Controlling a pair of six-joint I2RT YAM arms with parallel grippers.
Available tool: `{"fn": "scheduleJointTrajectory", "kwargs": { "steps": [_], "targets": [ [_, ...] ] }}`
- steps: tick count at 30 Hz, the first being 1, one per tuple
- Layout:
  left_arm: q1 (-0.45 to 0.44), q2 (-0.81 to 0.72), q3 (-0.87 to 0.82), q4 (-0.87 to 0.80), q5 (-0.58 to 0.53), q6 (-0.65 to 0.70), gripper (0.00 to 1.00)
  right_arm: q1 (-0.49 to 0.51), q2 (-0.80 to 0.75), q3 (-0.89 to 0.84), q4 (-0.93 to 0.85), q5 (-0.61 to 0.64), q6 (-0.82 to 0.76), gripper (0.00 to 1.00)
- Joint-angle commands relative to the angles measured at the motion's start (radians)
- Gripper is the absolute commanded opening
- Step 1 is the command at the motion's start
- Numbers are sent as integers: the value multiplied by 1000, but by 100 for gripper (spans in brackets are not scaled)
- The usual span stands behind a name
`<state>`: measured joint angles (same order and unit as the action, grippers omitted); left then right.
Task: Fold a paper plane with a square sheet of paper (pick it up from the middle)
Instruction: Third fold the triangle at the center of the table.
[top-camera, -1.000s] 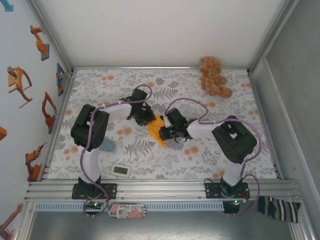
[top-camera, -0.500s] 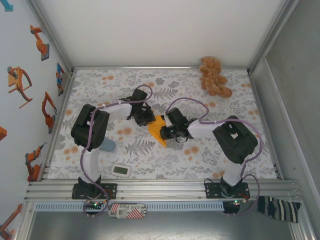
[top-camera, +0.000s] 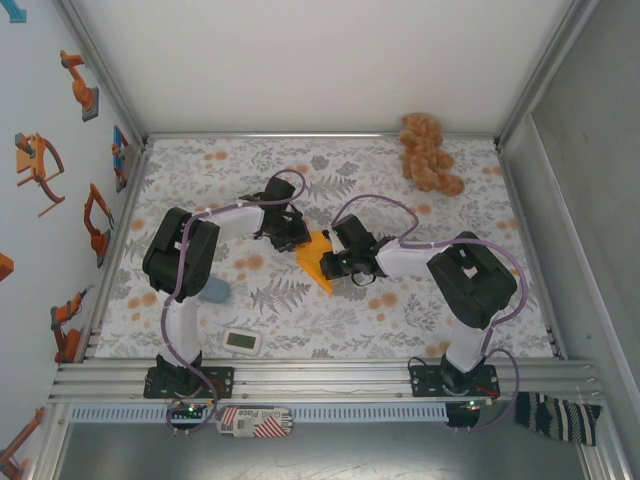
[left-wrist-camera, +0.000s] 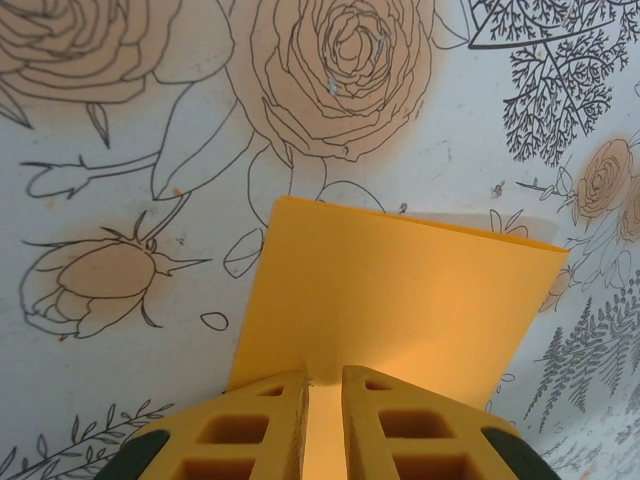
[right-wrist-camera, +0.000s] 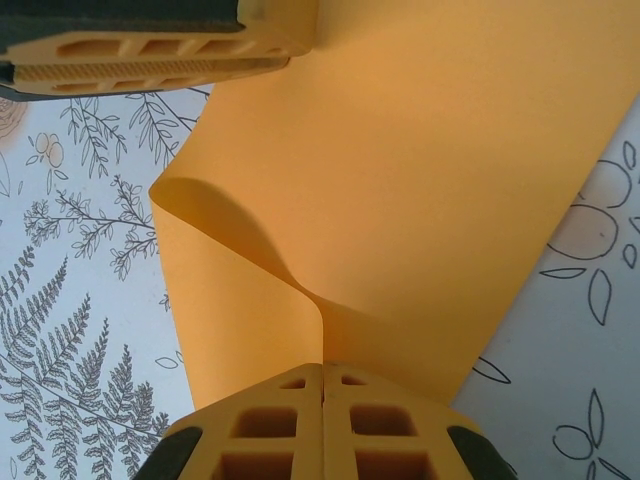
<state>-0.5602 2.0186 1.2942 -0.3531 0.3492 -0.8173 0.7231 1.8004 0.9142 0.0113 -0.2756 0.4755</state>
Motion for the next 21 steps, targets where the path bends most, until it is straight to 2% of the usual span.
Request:
{"fn": "scheduleJointTrajectory", "kwargs": {
  "steps": [1,16,21],
  "targets": [
    [-6,50,-1,-63,-5,24,19,-7,6,13,-5,14,8,0],
    [-7,49,7,-63,0,24,18,-7,36,18,-13,19,2,0],
    [-6,-23,41,-74,4,29,19,-7,44,9,-20,23,-1,0]
  ]
}}
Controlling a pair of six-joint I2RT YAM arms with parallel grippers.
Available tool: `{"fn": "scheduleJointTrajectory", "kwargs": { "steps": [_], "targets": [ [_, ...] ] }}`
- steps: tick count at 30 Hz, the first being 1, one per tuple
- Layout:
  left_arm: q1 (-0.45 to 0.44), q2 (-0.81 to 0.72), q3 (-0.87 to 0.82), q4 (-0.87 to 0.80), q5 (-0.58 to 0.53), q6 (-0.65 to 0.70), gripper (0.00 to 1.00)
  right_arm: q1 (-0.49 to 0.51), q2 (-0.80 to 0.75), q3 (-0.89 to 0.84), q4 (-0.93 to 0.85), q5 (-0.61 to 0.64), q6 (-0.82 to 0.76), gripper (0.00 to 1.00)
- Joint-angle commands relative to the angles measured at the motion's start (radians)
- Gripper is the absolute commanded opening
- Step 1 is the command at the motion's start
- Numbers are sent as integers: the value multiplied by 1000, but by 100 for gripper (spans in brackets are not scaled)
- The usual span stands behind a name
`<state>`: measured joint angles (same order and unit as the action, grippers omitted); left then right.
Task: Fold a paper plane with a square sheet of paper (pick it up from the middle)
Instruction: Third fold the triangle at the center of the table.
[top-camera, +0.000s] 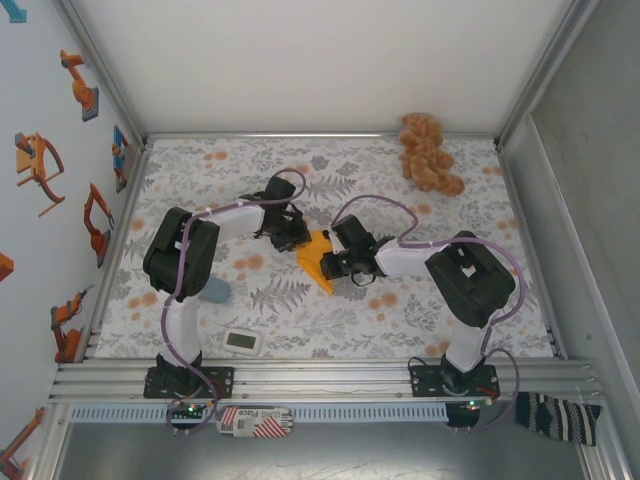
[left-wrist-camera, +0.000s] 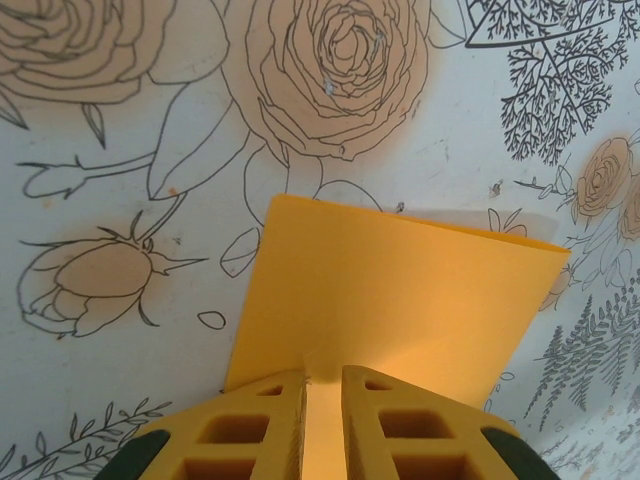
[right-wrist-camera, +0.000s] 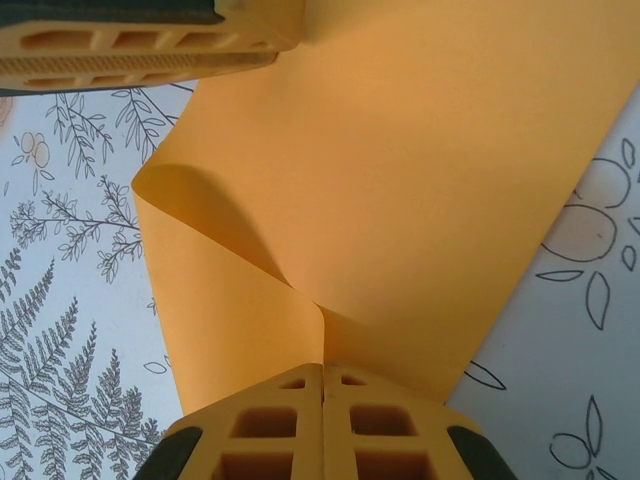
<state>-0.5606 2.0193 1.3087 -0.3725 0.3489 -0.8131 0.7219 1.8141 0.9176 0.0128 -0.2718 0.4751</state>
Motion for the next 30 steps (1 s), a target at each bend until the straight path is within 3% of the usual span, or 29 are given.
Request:
{"fn": "scheduleJointTrajectory", "kwargs": {
  "steps": [1,7,12,17,30],
  "targets": [
    [-7,-51,28,-50,-2,19,20,-6,30,5,-22,20,0,0],
    [-13,-256,-147,141,-23,-122,30,-6,35,3,-20,20,0,0],
    [-71,-338,-279,241,-16,-209,29,-4,40,5,-17,14,4,0],
    [-126,-344,-347,264,-35,-251,23,-6,42,5,-20,13,0,0],
    [-135,-249,-358,288,-2,-241,14,-6,40,7,-22,16,1,0]
  ]
}}
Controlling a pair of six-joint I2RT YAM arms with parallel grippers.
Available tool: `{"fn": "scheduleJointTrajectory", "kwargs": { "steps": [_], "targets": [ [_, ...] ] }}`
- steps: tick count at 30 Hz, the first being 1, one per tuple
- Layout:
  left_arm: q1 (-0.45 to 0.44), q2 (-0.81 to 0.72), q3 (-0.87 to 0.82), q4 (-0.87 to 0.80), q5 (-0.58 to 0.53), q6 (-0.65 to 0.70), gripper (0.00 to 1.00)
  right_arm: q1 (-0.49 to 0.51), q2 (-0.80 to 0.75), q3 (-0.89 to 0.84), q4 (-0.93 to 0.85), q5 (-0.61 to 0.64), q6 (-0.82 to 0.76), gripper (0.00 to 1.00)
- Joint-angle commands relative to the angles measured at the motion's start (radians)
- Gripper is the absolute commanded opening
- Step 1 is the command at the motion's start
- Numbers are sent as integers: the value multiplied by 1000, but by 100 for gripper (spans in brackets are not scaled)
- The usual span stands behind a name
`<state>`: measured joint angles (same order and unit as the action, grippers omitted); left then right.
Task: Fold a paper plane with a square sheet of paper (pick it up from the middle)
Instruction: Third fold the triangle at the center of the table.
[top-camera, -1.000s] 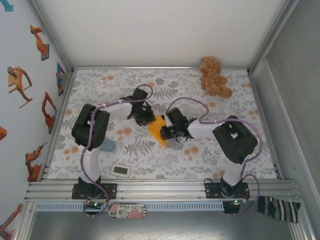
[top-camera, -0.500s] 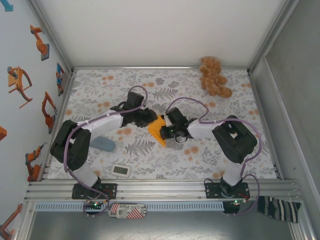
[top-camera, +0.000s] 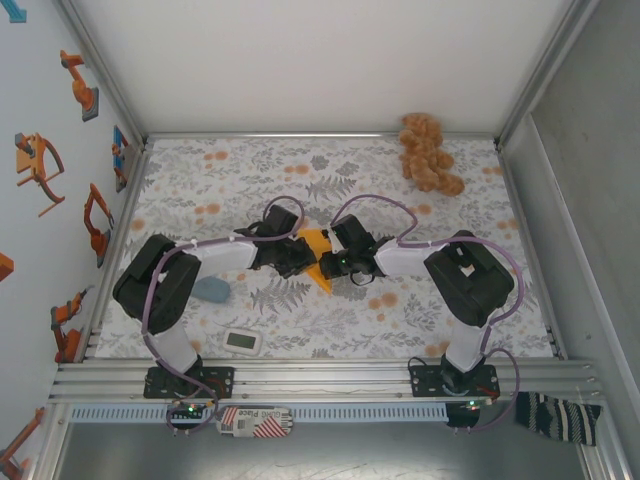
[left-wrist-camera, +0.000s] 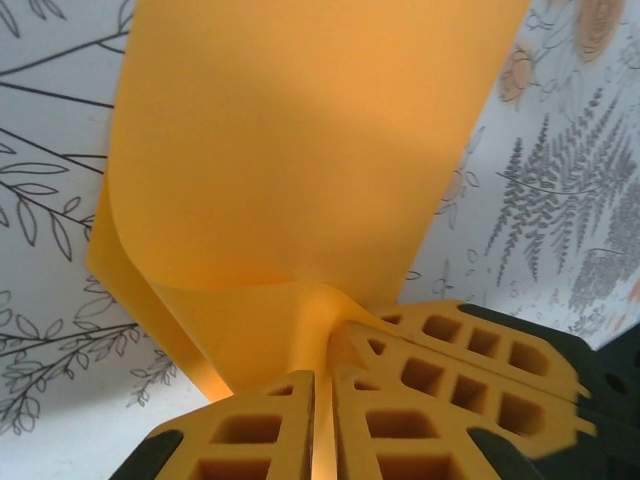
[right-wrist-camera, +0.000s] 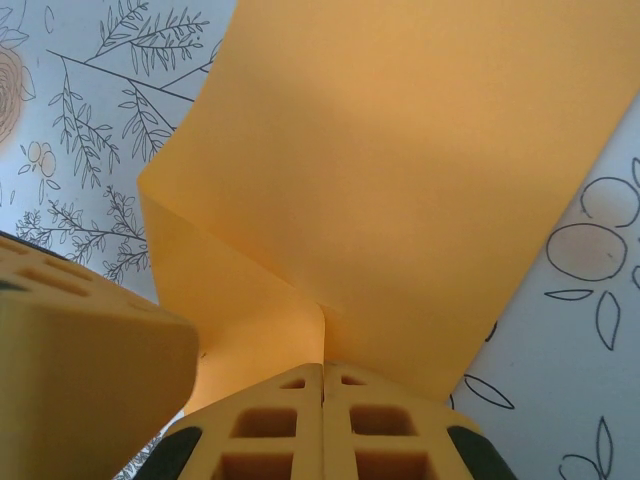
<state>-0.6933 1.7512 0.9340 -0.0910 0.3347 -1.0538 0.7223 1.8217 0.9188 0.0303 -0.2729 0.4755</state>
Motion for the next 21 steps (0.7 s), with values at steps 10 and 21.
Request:
{"fn": "scheduleJointTrajectory", "kwargs": {
  "steps": [10,21],
  "targets": [
    [-1,55,19,-9,-10,1,14,-6,33,7,-47,21,-3,0],
    [-1,82,18,-42,-32,-3,14,-6,31,10,-49,20,-3,0]
  ]
}}
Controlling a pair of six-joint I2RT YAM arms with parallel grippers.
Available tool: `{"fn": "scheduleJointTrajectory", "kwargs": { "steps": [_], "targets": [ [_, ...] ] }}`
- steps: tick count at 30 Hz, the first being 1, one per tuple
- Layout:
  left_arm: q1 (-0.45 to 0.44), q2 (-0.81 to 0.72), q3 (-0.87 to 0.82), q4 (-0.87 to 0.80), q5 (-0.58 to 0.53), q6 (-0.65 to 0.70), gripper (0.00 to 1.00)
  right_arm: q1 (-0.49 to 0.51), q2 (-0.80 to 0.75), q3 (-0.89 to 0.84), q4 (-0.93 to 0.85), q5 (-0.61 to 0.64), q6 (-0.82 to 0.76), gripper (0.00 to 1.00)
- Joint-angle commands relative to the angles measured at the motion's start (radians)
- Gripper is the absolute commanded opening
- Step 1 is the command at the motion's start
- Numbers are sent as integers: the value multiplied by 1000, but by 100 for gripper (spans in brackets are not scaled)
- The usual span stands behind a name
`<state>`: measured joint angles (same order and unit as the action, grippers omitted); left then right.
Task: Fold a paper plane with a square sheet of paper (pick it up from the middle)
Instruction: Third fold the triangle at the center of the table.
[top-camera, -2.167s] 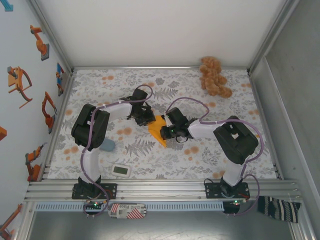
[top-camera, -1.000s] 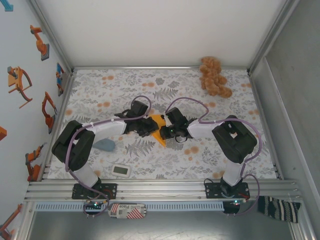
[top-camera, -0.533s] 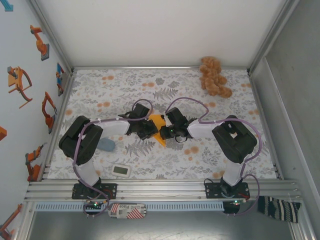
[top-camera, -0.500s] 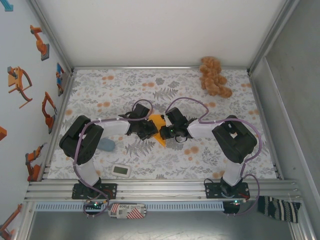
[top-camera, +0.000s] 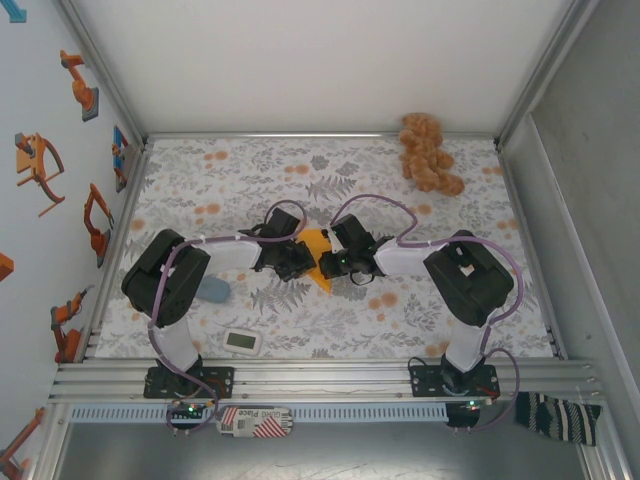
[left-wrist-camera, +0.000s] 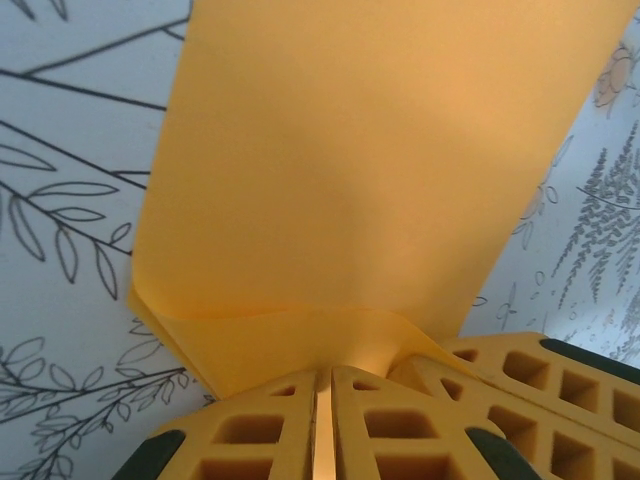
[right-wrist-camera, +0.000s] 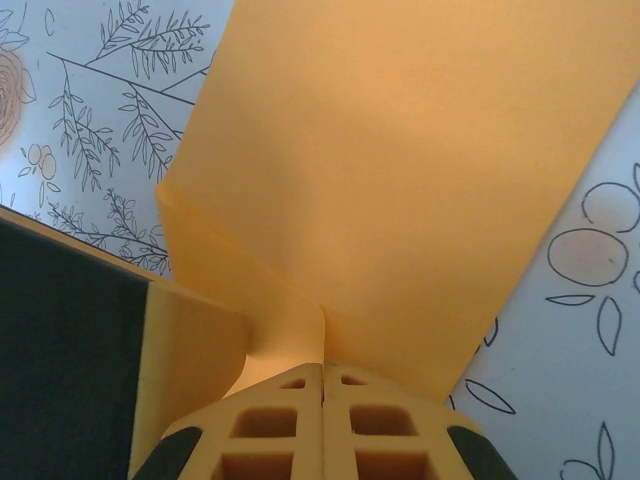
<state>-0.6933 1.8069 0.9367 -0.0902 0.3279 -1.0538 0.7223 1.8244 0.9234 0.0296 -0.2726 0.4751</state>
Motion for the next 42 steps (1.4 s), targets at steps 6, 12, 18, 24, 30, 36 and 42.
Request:
{"fn": "scheduleJointTrajectory", "kwargs": {
  "steps": [6,12,18,24,30,36,42],
  "targets": [
    [-3,37,8,-60,-40,-5,13,-6,17,9,-54,21,-3,0],
    [-3,47,-10,-75,-53,-7,13,-5,-49,41,-112,70,24,5],
    [-2,59,-17,-69,-56,-9,12,-10,-133,55,-217,192,68,32],
    [-3,66,-16,-61,-52,-11,12,-15,-200,28,-258,203,67,30],
    [-4,59,-18,-62,-55,-14,11,-17,-173,1,-132,-124,66,1],
    [-3,56,-18,-60,-57,-17,11,-15,-120,2,-81,-222,80,0],
    [-3,60,-20,-45,-42,-15,10,-15,-62,32,-121,-243,58,0]
  ]
}}
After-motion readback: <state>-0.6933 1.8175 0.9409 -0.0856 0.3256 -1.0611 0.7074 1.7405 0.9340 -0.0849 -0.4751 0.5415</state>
